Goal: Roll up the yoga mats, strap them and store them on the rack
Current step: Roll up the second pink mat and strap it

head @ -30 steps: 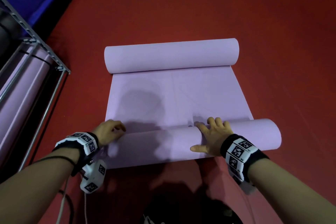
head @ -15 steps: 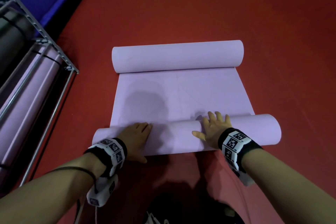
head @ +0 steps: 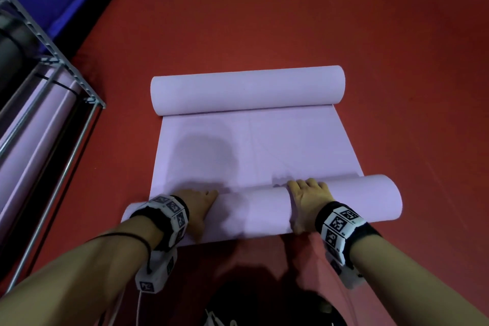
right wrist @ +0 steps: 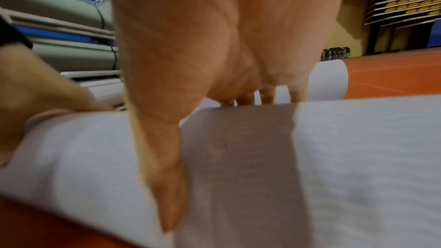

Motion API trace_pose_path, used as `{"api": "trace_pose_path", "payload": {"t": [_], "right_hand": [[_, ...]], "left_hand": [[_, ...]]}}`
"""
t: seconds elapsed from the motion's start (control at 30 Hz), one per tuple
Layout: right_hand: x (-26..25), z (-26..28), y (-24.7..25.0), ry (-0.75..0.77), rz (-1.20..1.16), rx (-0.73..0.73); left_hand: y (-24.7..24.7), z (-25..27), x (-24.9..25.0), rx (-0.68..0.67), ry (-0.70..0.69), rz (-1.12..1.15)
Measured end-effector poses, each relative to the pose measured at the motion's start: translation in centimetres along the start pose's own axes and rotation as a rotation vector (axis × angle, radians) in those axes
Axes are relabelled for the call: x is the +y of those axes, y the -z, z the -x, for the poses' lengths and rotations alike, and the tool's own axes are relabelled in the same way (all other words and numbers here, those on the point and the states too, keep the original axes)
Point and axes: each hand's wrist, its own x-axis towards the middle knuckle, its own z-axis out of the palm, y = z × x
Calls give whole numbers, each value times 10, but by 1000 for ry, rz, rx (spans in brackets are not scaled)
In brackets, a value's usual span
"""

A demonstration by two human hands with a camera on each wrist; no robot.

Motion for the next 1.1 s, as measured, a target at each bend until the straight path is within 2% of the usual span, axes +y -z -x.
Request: {"api": "trace_pose_path", "payload": {"t": [0.07, 0.13, 0.4, 0.6, 0.73, 0.8, 0.87, 0.93, 1.1], "right_hand": [[0, 6, -2, 8, -1, -87], [-5, 13, -6, -2, -2, -118], [-46, 37, -18, -70, 55, 38], [-28, 11, -9, -5, 0, 44], [-18, -7, 3, 44, -63, 13], [-15, -14, 9, 50, -92, -1], [-14, -17, 13, 39, -91, -14], [-17, -16, 15, 8, -33, 13], [-26, -6, 7, -13, 69, 79]], "left_hand": [[-1, 2, 0, -117, -26, 60], [-1, 3, -1, -163, -47, 124], [3, -11, -11, -281, -98, 433], [22, -1, -37, -75, -13, 298], [31, 20, -12, 171, -166, 33], [21, 22, 13, 177, -150, -74], [13, 19, 31, 100, -30, -100], [11, 13, 38, 75, 34, -85], [8, -2, 32, 154, 54, -81]]}}
